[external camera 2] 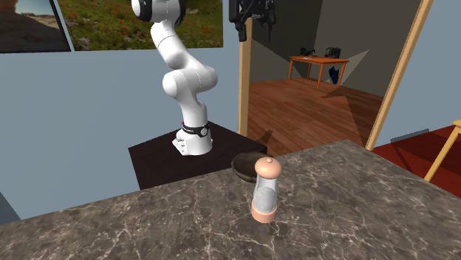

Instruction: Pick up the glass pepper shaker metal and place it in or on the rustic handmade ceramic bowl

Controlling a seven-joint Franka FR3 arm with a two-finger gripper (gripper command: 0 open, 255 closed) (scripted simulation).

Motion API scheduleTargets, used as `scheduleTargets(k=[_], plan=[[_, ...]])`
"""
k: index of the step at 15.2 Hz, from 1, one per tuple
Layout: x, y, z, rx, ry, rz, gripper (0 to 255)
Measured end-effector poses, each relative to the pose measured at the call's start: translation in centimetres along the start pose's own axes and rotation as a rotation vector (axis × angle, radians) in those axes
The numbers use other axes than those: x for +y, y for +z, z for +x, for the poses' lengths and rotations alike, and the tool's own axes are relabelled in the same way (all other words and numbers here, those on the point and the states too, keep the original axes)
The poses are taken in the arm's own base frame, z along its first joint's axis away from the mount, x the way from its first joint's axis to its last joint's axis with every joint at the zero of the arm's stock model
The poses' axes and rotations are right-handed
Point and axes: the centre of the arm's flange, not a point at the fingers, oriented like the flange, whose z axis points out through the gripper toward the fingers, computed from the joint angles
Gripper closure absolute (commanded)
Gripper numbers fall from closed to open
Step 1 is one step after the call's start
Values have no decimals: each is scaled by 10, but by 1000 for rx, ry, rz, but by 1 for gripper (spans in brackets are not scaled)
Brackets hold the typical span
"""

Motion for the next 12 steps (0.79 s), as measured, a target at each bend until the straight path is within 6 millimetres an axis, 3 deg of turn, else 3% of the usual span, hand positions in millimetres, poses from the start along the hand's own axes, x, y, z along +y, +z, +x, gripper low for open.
scheduleTargets(k=[3, 12], plan=[[7, 15, 7, -7, 3, 2, 0], [42, 117, 52, -53, 26, 16, 0]])
